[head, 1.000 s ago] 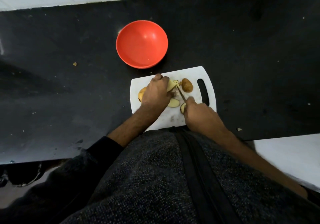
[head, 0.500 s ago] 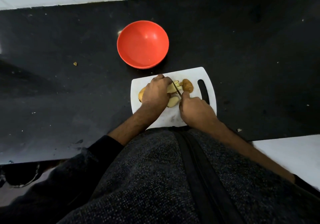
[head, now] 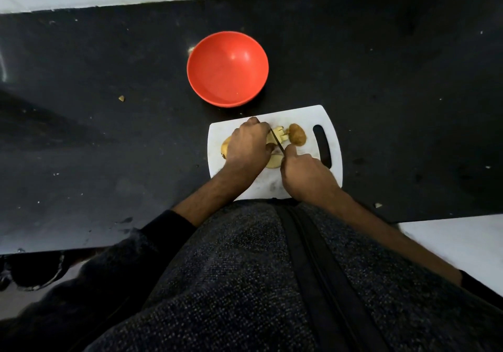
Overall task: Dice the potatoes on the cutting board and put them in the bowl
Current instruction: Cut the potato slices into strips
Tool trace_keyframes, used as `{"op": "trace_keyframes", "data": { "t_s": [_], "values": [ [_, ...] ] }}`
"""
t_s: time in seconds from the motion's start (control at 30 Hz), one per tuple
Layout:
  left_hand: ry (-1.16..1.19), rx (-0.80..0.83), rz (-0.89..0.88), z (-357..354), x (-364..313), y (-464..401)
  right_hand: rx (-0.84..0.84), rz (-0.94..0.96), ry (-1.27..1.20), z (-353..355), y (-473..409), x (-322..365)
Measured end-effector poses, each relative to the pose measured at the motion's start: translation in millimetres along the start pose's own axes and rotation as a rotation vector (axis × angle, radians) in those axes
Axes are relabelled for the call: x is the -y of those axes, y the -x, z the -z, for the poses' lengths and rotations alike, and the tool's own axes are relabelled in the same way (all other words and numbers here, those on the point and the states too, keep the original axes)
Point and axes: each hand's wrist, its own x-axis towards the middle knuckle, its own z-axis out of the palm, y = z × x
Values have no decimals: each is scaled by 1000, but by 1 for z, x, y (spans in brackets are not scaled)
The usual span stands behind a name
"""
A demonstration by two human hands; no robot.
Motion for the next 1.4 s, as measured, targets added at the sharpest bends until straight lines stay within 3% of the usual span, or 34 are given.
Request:
{"op": "trace_keyframes", "data": {
  "t_s": [0.43,0.73,0.93,1.17,1.4],
  "values": [
    [-9,25,-24,1,1,-2,-38,-2,126,-2,-1,4],
    [-8,19,-20,1,0,-2,3,-11,-12,1,0,4],
    [-13,25,-23,0,0,-3,12,-48,28,-2,-1,8],
    [7,15,-14,0,0,-1,101,-88,-76,4,-10,10],
    [7,12,-15,-3,0,1,182,-78,1,-6,16,-6]
  ]
}}
